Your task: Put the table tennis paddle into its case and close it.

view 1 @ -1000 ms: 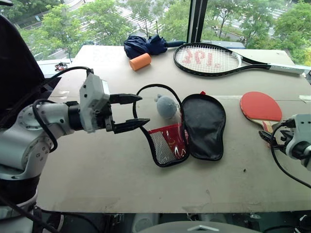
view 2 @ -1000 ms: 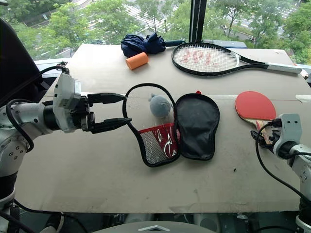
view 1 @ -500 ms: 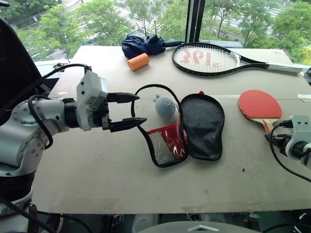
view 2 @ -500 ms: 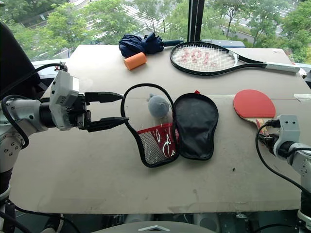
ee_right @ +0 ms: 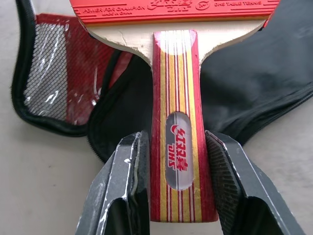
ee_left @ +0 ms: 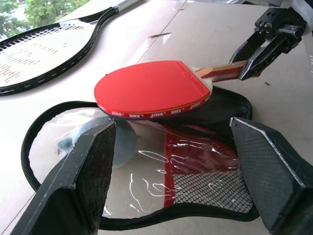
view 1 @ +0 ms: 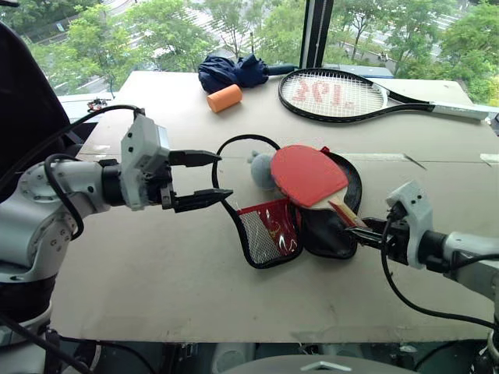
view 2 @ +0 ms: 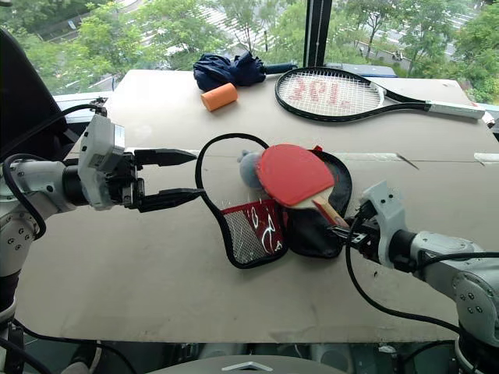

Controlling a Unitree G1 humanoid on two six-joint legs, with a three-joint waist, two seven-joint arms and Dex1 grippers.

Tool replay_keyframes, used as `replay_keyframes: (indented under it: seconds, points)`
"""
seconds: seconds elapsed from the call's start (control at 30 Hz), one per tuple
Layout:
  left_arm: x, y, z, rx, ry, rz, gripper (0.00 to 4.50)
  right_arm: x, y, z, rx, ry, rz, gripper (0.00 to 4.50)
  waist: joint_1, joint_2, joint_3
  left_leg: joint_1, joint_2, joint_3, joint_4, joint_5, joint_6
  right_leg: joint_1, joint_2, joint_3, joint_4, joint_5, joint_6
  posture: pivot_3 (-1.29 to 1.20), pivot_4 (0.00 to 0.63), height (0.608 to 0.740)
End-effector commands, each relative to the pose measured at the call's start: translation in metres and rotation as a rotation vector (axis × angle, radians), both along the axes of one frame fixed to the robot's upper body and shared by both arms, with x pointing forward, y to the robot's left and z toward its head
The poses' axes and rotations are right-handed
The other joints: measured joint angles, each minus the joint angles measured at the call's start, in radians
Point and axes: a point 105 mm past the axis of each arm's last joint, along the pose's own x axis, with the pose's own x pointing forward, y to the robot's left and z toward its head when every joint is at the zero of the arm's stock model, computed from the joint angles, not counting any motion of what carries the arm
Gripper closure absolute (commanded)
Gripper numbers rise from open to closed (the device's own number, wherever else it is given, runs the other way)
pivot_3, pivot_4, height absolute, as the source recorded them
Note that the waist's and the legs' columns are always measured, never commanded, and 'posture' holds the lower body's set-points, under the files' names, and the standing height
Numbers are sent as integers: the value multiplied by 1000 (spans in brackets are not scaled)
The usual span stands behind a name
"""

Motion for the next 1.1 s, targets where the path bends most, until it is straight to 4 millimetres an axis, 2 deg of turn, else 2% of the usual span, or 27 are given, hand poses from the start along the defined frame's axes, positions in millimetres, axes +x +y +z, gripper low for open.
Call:
replay_keyframes:
  seconds: [0.03,0.27,0.4,0.53,0.73,0.9,1.1]
  points:
    - [-1,1,10,2,-56,-14,709,8,-7,1,-10,-26,-130,3449,-2,1,0,0,0,0,0,0,0,0,0,0,0,-1,-1,0,150,740]
    - [-1,1,10,7,-60,-24,709,12,-4,-11,55,7,-262,3449,-8,1,1,0,0,-1,-2,0,0,-1,1,0,1,1,2,0,150,740]
    - [-1,1,10,8,-60,-25,709,15,1,3,87,-54,-259,3449,-9,2,1,0,0,-1,-2,0,0,-2,1,0,1,1,2,0,150,740]
    - [-1,1,9,8,-58,-28,709,8,-1,8,88,-78,-232,3449,-7,3,2,1,0,-1,-2,0,0,-2,1,0,1,1,2,0,150,740]
    - [1,-2,7,6,-56,-37,709,4,-12,-12,87,-8,-373,3449,-8,2,1,0,0,-1,-3,0,0,-2,1,0,1,1,2,0,150,740]
    - [2,-3,6,6,-52,-41,709,5,-5,-18,161,25,-444,3449,-10,4,2,1,0,-1,-2,0,0,-2,1,1,1,1,1,0,150,740]
    - [1,-3,5,6,-52,-42,709,7,2,-19,164,34,-466,3449,-10,5,3,0,1,-1,-3,0,0,-4,2,1,1,1,2,0,150,740]
